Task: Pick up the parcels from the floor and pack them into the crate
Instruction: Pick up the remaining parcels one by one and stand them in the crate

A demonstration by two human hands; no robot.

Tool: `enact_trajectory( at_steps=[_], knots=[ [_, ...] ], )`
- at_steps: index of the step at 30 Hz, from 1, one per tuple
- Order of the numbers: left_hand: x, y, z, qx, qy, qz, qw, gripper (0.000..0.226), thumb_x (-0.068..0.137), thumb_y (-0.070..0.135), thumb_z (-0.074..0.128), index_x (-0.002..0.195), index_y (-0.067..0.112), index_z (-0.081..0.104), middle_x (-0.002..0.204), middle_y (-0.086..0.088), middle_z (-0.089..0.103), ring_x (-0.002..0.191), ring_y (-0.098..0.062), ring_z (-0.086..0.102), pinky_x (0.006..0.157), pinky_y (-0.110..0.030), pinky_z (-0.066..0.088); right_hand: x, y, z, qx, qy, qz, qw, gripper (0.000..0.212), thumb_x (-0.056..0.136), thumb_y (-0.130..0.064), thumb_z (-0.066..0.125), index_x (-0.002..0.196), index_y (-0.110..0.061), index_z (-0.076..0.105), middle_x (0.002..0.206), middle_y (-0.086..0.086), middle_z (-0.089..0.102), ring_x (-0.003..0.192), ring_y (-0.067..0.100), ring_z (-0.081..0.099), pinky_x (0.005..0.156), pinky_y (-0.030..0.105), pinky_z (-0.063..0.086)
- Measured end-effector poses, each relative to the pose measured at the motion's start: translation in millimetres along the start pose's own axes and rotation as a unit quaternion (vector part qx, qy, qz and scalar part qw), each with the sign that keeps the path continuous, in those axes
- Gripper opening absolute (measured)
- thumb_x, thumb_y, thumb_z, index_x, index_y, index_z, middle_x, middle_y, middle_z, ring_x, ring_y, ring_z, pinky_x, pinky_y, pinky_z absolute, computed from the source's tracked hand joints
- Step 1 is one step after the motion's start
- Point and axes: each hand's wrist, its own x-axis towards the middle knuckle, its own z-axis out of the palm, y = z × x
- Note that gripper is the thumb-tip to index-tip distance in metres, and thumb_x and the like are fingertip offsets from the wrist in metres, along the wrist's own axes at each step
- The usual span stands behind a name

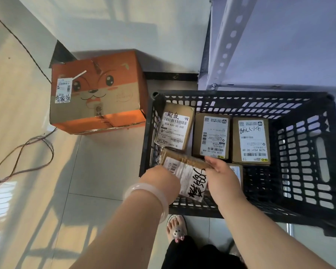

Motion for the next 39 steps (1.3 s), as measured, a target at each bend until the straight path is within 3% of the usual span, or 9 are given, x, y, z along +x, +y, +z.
enact_trajectory(
  at_steps=[3, 8, 12, 18, 21, 25, 29, 34, 39],
  knots=[
    [2.6, 4.1, -5.0, 0.019, -0.039, 0.002, 0.999, 0.036, 0.098, 0.019, 0.039, 0.121, -0.002, 0.057, 0.121, -0.019, 0.065, 0.112, -0.035, 0.063, 0.097, -0.045, 0.052, 3.1, 0.1, -0.8, -0.018, 0.009, -0.017, 1.000, 0.036, 0.095, -0.017, 0.047, 0.124, -0.037, 0.057, 0.107, -0.019, 0.059, 0.078, -0.006, 0.058, 0.059, 0.014, 0.042],
    [6.7, -6.0, 4.1, -0.030, -0.016, -0.006, 0.999, 0.040, 0.095, 0.019, 0.041, 0.127, -0.005, 0.048, 0.120, -0.025, 0.062, 0.108, -0.040, 0.063, 0.093, -0.048, 0.053, 6.7, 5.5, 1.7, -0.019, -0.004, -0.016, 1.000, 0.033, 0.095, -0.017, 0.050, 0.116, -0.040, 0.059, 0.098, -0.024, 0.056, 0.095, 0.013, 0.066, 0.075, 0.040, 0.059],
    [7.6, -10.7, 8.8, 0.015, 0.020, 0.003, 1.000, 0.050, 0.093, 0.019, 0.043, 0.136, -0.004, 0.035, 0.122, -0.025, 0.059, 0.109, -0.040, 0.062, 0.094, -0.048, 0.051, 11.3, 10.7, 8.2, -0.040, -0.033, -0.020, 0.998, 0.039, 0.097, -0.014, 0.048, 0.123, -0.042, 0.055, 0.084, -0.024, 0.050, 0.093, -0.003, 0.046, 0.085, 0.035, 0.050],
    [2.3, -12.0, 9.9, 0.060, 0.007, 0.013, 0.998, 0.054, 0.097, 0.029, 0.040, 0.146, 0.012, 0.026, 0.135, -0.013, 0.052, 0.100, -0.029, 0.063, 0.074, -0.036, 0.059, 14.2, 1.3, 7.3, -0.067, -0.042, -0.030, 0.996, 0.048, 0.097, -0.015, 0.046, 0.136, -0.043, 0.045, 0.128, -0.009, 0.053, 0.084, 0.000, 0.057, 0.066, 0.022, 0.054],
    [-2.3, -14.7, 12.8, 0.041, 0.053, 0.037, 0.997, 0.057, 0.098, 0.033, 0.038, 0.150, 0.018, 0.022, 0.144, -0.009, 0.044, 0.119, -0.030, 0.056, 0.096, -0.037, 0.052, 13.7, -1.2, 7.0, -0.079, -0.064, -0.025, 0.994, 0.052, 0.098, -0.016, 0.046, 0.142, -0.043, 0.037, 0.146, -0.002, 0.044, 0.076, -0.004, 0.056, 0.052, 0.007, 0.049],
    [-5.1, -14.0, 11.9, 0.025, 0.079, 0.066, 0.994, 0.055, 0.097, 0.032, 0.039, 0.150, 0.022, 0.024, 0.149, -0.006, 0.037, 0.130, -0.028, 0.047, 0.099, -0.036, 0.044, 8.4, -6.7, -1.2, -0.042, -0.061, -0.017, 0.997, 0.053, 0.097, -0.017, 0.047, 0.143, -0.041, 0.036, 0.133, -0.006, 0.051, 0.096, 0.006, 0.061, 0.085, 0.034, 0.053],
    [-14.0, -8.8, 3.1, -0.011, 0.098, 0.120, 0.988, 0.051, 0.095, 0.036, 0.043, 0.145, 0.029, 0.036, 0.144, 0.000, 0.048, 0.123, -0.022, 0.053, 0.090, -0.029, 0.043, -7.9, -21.3, -27.3, 0.005, -0.061, -0.021, 0.998, 0.045, 0.097, -0.023, 0.046, 0.140, -0.037, 0.042, 0.144, -0.009, 0.046, 0.112, 0.004, 0.046, 0.088, 0.023, 0.039],
    [-75.1, 31.8, -20.4, -0.218, 0.056, 0.212, 0.951, 0.049, 0.095, 0.035, 0.050, 0.143, 0.032, 0.040, 0.123, 0.015, 0.058, 0.090, 0.010, 0.052, 0.073, -0.005, 0.036, -56.5, -69.5, -80.3, 0.039, -0.031, -0.017, 0.999, 0.037, 0.093, -0.042, 0.046, 0.129, -0.037, 0.054, 0.136, -0.010, 0.054, 0.122, 0.013, 0.050, 0.105, 0.042, 0.039],
    [-182.3, 99.6, -52.3, -0.282, 0.022, 0.298, 0.912, 0.054, 0.097, 0.038, 0.047, 0.148, 0.031, 0.030, 0.122, 0.014, 0.056, 0.090, -0.001, 0.058, 0.075, -0.009, 0.043, -139.4, -143.1, -166.7, 0.043, 0.011, -0.076, 0.996, 0.041, 0.089, -0.060, 0.039, 0.121, -0.042, 0.059, 0.136, -0.005, 0.055, 0.122, 0.017, 0.051, 0.104, 0.046, 0.037]
  ],
)
